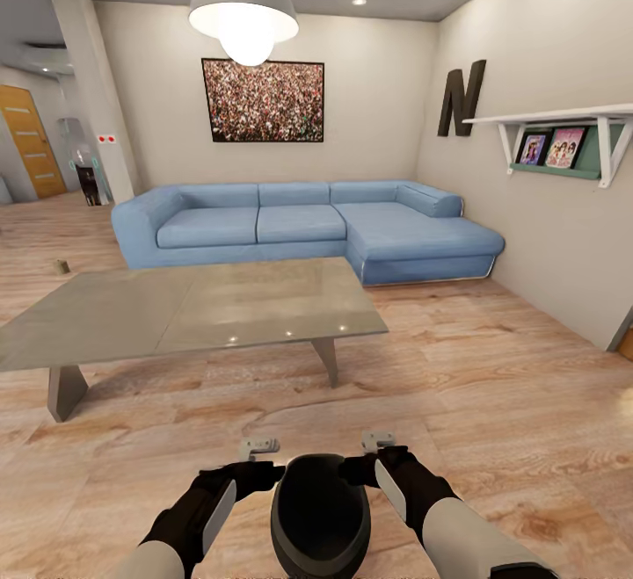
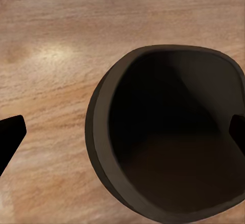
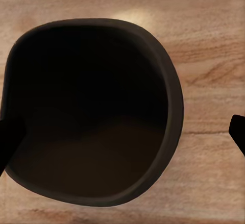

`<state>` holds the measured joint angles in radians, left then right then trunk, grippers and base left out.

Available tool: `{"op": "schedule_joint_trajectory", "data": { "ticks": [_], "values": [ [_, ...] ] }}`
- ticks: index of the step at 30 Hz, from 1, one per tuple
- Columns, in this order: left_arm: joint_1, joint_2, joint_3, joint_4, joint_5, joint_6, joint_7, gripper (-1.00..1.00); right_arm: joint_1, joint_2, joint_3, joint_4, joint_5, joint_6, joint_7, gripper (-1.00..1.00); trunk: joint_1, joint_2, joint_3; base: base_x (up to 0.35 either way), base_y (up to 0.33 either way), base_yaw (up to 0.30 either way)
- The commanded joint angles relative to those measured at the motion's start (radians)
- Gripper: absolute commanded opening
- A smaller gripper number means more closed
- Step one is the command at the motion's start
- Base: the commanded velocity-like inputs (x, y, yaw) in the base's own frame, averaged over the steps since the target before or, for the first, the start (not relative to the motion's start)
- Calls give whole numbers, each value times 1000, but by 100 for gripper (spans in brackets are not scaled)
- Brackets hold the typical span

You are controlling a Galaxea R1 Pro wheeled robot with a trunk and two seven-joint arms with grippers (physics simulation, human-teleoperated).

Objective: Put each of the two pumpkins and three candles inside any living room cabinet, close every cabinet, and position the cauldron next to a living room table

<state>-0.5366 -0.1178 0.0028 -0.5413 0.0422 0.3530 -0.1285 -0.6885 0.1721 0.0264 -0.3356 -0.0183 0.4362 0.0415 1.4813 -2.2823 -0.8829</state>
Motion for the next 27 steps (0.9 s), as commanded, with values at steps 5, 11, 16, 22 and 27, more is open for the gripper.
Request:
{"op": "schedule_joint_trajectory", "data": {
  "ticks": [5,11,16,22,27],
  "values": [
    [0,-2,0,-2,2,19,-2,100,0,0,3,-1,-2,12,0,100,19,-36,-17,0,0,0],
    [-1,-3,-1,-2,1,29,-2,100,0,0,4,2,-2,19,-2,100,42,-78,-36,0,0,0],
    [-2,-2,-2,-4,-3,75,-1,100,0,1,4,4,-2,49,-11,100,61,-113,-51,0,0,0],
    [-4,-2,-2,-5,-3,97,-2,100,0,1,4,4,-2,63,-21,100,84,-155,-70,0,0,0],
    [-5,-2,-2,-9,-2,100,-3,100,0,1,3,3,-3,88,-40,100,103,-190,-86,0,0,0]
  ]
}}
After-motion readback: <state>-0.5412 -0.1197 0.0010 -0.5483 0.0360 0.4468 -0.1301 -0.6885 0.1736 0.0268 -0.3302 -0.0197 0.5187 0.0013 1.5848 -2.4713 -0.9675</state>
